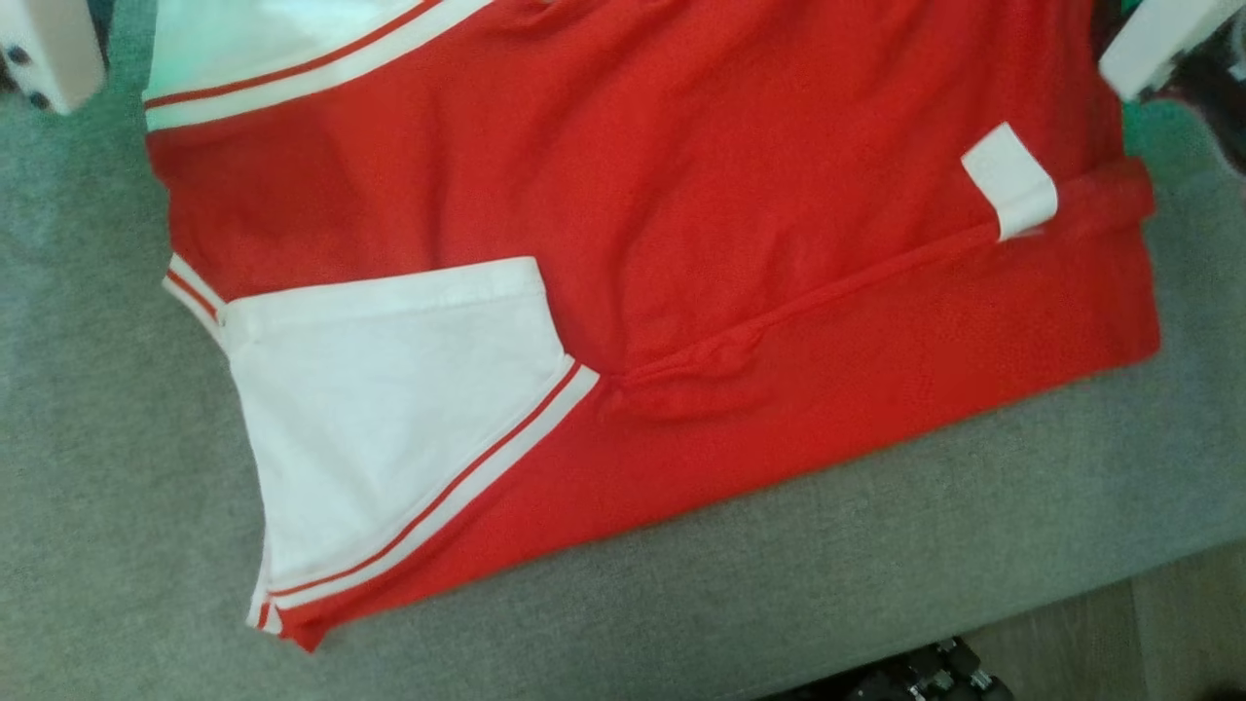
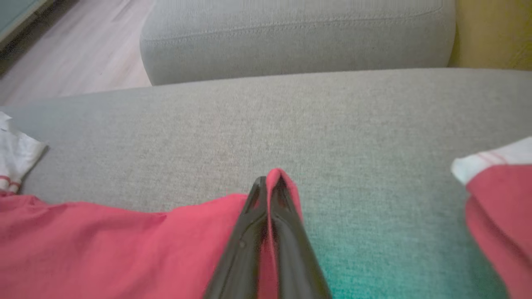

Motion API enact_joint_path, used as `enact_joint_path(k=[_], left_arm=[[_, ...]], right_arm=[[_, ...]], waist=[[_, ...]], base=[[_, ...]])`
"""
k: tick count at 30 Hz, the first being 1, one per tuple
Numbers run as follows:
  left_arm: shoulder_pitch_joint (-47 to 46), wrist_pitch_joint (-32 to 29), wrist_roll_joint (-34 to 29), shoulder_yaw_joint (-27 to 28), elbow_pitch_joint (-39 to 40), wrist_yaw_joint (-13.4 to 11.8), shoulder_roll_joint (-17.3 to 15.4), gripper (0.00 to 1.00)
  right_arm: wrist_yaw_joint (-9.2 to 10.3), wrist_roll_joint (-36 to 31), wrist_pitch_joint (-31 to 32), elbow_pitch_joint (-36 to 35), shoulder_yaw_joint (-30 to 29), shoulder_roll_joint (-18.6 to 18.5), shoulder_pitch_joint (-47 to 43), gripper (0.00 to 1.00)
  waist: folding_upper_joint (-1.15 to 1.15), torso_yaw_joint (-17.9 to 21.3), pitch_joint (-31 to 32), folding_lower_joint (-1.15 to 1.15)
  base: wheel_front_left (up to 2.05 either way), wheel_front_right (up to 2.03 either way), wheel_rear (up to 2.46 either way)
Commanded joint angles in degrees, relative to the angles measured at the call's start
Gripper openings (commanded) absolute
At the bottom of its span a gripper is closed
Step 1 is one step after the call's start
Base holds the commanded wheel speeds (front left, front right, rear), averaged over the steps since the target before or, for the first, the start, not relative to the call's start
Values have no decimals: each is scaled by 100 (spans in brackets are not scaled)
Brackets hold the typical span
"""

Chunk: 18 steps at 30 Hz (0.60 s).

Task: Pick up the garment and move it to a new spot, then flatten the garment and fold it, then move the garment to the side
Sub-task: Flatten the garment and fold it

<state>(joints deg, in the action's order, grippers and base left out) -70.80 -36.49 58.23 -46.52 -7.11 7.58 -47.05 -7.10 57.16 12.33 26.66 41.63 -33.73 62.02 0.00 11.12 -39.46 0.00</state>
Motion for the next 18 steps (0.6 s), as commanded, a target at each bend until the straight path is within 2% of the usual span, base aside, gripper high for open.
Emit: enact_joint_path(k=[1, 5, 6, 11, 18], left_arm=[[-450, 356, -114, 263, 206, -9, -337, 0], [-749, 1084, -208, 167, 280, -9, -390, 0], [-749, 1084, -208, 167, 280, -9, -390, 0], [-885, 1736, 117, 120, 367, -9, -513, 0], [-305, 2446, 551, -144, 946, -9, -1017, 0]], right_arm=[[-39, 210, -174, -129, -154, -202, 24, 0], [-39, 630, -346, -359, -319, -402, -70, 0], [-39, 630, -346, -359, -319, -402, -70, 0], [-39, 987, -431, -678, -433, -884, -377, 0], [-39, 1316, -399, -1083, -464, -1461, -1071, 0]], waist=[[0, -30, 18, 0], [0, -123, 74, 0], [0, -123, 74, 0], [0, -292, 187, 0], [0, -543, 430, 0]], base=[[0, 0, 0], [0, 0, 0], [0, 0, 0], [0, 0, 0], [0, 0, 0]])
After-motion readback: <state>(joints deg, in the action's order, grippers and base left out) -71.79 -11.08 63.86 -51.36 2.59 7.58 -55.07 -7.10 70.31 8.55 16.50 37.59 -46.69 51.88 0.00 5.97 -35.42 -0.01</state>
